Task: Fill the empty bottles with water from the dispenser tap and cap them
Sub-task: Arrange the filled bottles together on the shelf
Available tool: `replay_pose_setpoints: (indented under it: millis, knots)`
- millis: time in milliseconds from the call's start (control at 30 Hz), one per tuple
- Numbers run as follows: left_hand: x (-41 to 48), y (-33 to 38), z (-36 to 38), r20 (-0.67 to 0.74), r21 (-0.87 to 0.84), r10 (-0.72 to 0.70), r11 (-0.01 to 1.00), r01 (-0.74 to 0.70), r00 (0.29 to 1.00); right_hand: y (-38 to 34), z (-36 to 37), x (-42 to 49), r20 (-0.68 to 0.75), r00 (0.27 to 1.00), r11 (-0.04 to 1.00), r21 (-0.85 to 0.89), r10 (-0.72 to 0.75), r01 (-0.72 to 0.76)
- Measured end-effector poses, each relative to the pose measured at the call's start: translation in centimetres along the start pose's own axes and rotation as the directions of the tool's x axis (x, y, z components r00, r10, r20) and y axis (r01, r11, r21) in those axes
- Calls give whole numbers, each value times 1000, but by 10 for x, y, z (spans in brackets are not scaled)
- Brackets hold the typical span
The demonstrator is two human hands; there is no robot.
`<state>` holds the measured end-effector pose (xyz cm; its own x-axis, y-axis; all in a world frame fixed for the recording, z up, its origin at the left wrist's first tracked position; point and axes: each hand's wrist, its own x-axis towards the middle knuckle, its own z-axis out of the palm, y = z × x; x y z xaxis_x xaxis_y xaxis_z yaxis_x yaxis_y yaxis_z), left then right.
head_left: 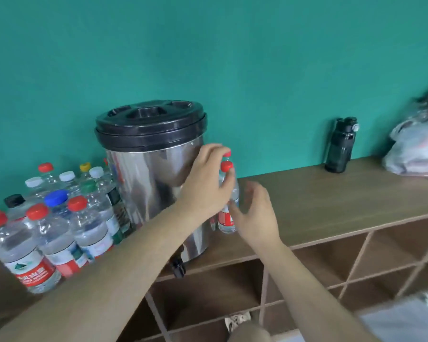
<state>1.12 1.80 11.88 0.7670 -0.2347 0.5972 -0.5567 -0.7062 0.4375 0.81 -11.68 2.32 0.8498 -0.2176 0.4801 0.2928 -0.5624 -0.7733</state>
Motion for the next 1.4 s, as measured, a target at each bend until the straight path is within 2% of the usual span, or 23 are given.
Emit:
replay_pose_setpoints:
  millis: [67, 133, 267, 333, 400, 467, 567, 667, 733, 800, 867, 900, 1033, 1133, 1233, 1300, 1400]
  knots:
    - [51, 6, 26, 67, -3, -61, 998, 61, 996, 21, 13, 12, 29, 999, 999, -2, 46, -46]
    - [96, 8, 48, 124, 61, -210, 977, 204, 970, 36, 27, 22, 100, 988, 993, 0, 115, -116]
    - [152, -4, 75, 199, 378, -571, 795, 475, 796, 57, 53, 35, 209, 951, 972, -2, 229, -234]
    - [164, -12, 84, 232, 510, -641, 720, 470, 731, 65, 62, 40, 239, 936, 961, 36, 258, -274]
    - [168, -18, 93, 272, 609, -647, 689, 393, 712, 71, 65, 41, 269, 928, 961, 27, 259, -276]
    - [171, -24, 99, 250, 618, -661, 672, 409, 708, 75, 60, 40, 258, 935, 968, 1, 243, -252]
    - [175, -35, 104, 231, 504, -679, 696, 512, 697, 84, 43, 36, 176, 954, 970, -36, 244, -242]
    - [167, -48, 110, 198, 194, -732, 681, 706, 652, 99, 20, 32, 93, 955, 959, -43, 281, -278]
    - [147, -57, 123, 159, -80, -756, 632, 771, 635, 107, 5, 34, 54, 947, 948, -48, 317, -314]
    - [122, -69, 144, 128, -276, -789, 553, 786, 601, 113, -8, 35, 23, 940, 939, -58, 340, -338]
    - [99, -78, 164, 140, -364, -815, 486, 795, 562, 117, -14, 36, 27, 938, 937, -65, 346, -343]
    - [91, -81, 171, 128, -355, -821, 486, 799, 556, 119, -15, 37, 44, 936, 936, -66, 349, -346]
    - [74, -71, 175, 47, -230, -742, 643, 730, 669, 120, -18, 39, 71, 938, 939, -78, 340, -335]
    - [57, -47, 156, 85, -290, -604, 746, 600, 792, 110, -29, 30, 47, 953, 951, -98, 299, -293]
    - [23, -15, 111, 106, -335, -443, 827, 451, 891, 84, -52, 14, 7, 980, 977, -86, 198, -197]
    - [-5, 8, 71, 82, -374, -391, 841, 392, 917, 57, -69, 1, 1, 994, 992, -59, 111, -111]
    - [-47, 36, 10, 31, -438, -407, 816, 378, 913, 8, -87, -18, 31, 999, 999, 37, 14, -15]
